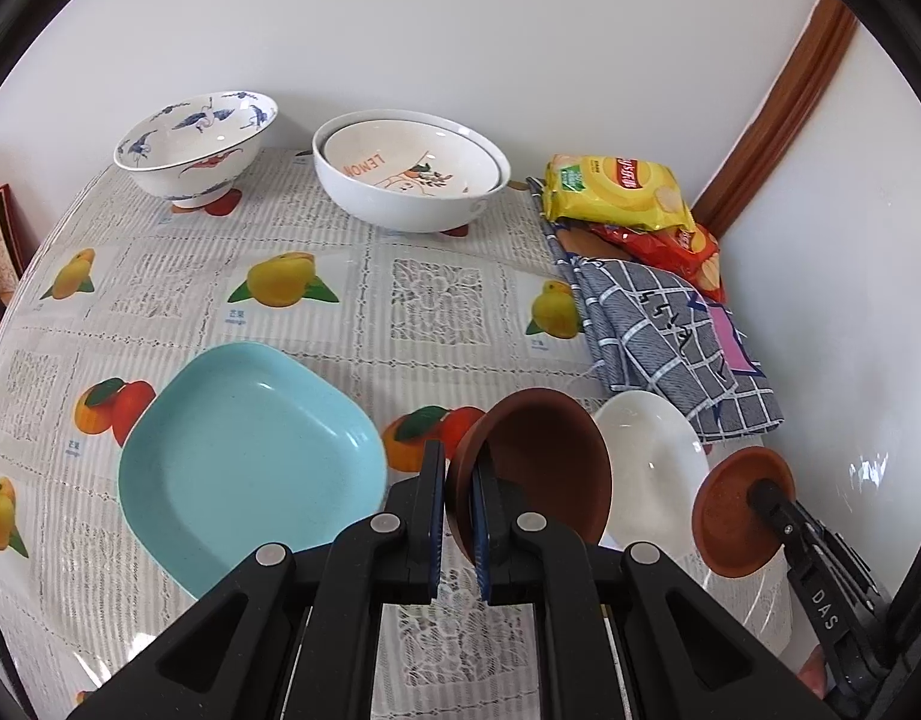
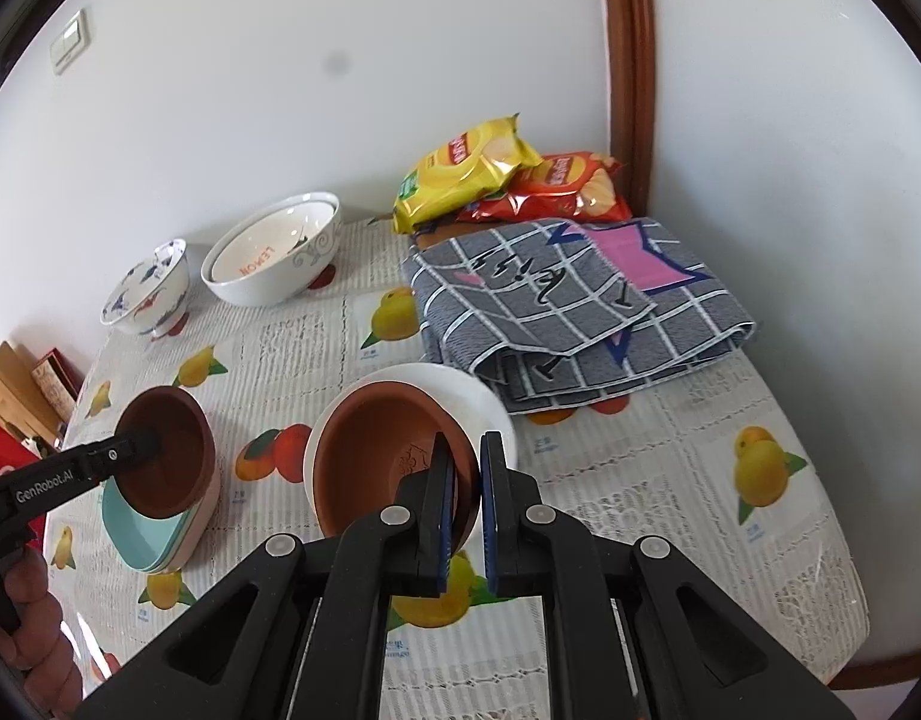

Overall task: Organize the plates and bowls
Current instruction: 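Lower the right gripper's brown bowl into the white bowl and open it while the left gripper holds its bowl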

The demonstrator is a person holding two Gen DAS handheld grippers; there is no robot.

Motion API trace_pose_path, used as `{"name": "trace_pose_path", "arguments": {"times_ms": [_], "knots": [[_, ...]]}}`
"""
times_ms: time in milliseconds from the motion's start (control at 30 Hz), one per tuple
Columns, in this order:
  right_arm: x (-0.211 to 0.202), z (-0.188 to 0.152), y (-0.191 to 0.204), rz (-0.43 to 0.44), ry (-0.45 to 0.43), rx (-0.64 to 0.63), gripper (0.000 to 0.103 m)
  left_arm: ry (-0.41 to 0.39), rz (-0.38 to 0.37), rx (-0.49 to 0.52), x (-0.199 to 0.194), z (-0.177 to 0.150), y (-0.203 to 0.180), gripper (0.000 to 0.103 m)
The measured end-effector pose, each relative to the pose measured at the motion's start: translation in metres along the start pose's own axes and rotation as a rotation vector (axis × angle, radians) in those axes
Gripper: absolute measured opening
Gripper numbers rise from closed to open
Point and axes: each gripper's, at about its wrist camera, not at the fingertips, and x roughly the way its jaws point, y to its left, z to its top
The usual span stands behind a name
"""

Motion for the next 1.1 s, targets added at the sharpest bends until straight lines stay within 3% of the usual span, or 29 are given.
{"name": "trace_pose_path", "arguments": {"times_ms": [533,1100], "knots": [[0.064,-0.001,0.019,-0.047,0.095,-0.052,0.008,0.039,0.015,-0.022,0.032,0.008,0.018,0.008],[0.096,-0.001,0.02,-0.049,0.163,-0.056,0.008,0.051,0.011,-0.018,0.049,0.017,0.017,0.008]]}}
